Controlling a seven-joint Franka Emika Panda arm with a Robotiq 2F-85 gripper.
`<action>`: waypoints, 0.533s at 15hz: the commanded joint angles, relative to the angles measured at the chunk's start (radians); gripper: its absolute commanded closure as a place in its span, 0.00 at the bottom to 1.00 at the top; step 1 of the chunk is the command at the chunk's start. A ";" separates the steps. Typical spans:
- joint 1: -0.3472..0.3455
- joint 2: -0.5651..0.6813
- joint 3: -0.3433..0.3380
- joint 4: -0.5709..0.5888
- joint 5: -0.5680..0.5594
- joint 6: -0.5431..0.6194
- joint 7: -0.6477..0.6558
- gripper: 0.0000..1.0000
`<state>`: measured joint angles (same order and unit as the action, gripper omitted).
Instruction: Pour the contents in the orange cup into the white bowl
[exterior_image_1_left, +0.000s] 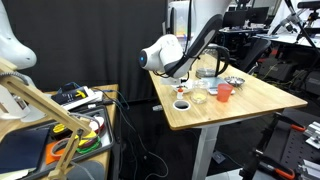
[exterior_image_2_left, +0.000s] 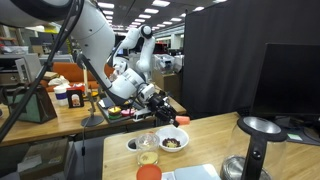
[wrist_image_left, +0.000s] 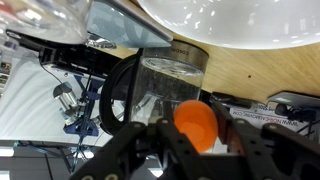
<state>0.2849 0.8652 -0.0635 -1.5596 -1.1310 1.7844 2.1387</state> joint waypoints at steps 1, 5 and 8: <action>-0.047 -0.061 0.035 -0.054 -0.015 0.063 0.015 0.83; -0.078 -0.080 0.054 -0.067 0.009 0.122 -0.005 0.83; -0.107 -0.080 0.072 -0.078 0.039 0.175 -0.029 0.83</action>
<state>0.2216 0.8170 -0.0245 -1.5964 -1.1208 1.8954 2.1366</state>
